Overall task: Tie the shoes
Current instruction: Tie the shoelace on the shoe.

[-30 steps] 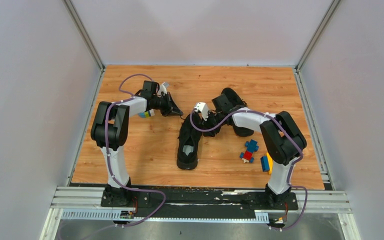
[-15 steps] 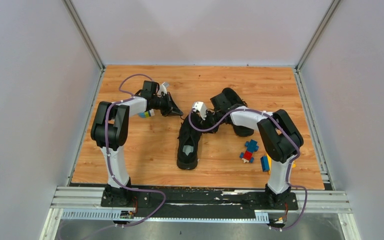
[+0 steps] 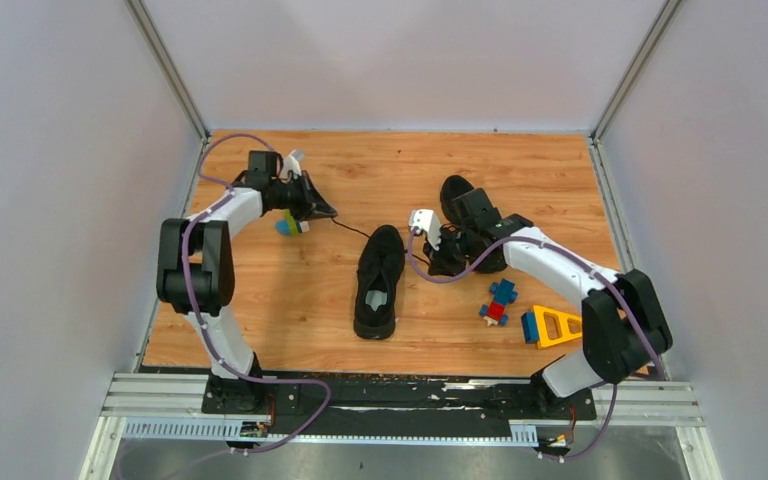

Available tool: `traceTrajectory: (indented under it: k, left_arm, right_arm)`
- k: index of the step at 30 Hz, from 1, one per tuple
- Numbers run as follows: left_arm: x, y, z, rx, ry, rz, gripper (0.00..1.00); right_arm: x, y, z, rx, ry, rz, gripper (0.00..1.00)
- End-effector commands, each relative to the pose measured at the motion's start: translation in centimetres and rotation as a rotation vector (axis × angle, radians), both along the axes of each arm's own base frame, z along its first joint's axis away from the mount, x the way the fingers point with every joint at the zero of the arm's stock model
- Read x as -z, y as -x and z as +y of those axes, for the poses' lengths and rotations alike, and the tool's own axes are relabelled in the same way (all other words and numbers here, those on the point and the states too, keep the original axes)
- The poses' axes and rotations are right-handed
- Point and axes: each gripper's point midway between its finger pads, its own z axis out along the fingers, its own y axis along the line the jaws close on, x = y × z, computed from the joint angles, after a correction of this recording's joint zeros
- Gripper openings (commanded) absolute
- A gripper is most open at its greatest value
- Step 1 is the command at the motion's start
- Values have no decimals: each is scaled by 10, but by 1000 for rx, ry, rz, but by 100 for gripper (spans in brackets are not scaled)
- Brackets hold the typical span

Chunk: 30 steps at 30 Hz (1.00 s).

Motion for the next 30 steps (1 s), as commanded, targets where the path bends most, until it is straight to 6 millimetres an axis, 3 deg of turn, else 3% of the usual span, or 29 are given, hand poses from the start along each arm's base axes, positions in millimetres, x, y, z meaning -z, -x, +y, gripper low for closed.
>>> traceTrajectory:
  k: [1,2,8,15,20,24,30]
  left_arm:
    - [-39,14,39,-2,-61,-108,0]
    - [-36,19,55,-31,-71,-79,0]
    - [-41,51,104,-47,-169,-70,0]
    - [-48,78,157,-38,-352,-151,0]
    - [-61,79,166,-33,-414,-245,0]
    - [-60,76,172,-23,-462,-275,0]
    - [-54,70,207,20,-687,-328,0]
  right_arm:
    - [-14,19,-9,-35,-3,-6,0]
    - [-14,20,-11,-32,0,-8,0]
    - [-18,23,-21,-24,26,-26,0]
    - [-32,17,-57,70,28,-30,0]
    - [-35,12,-84,151,27,-42,0]
    - [-35,12,-102,207,36,-42,0]
    - [-41,12,-130,296,33,-73,0]
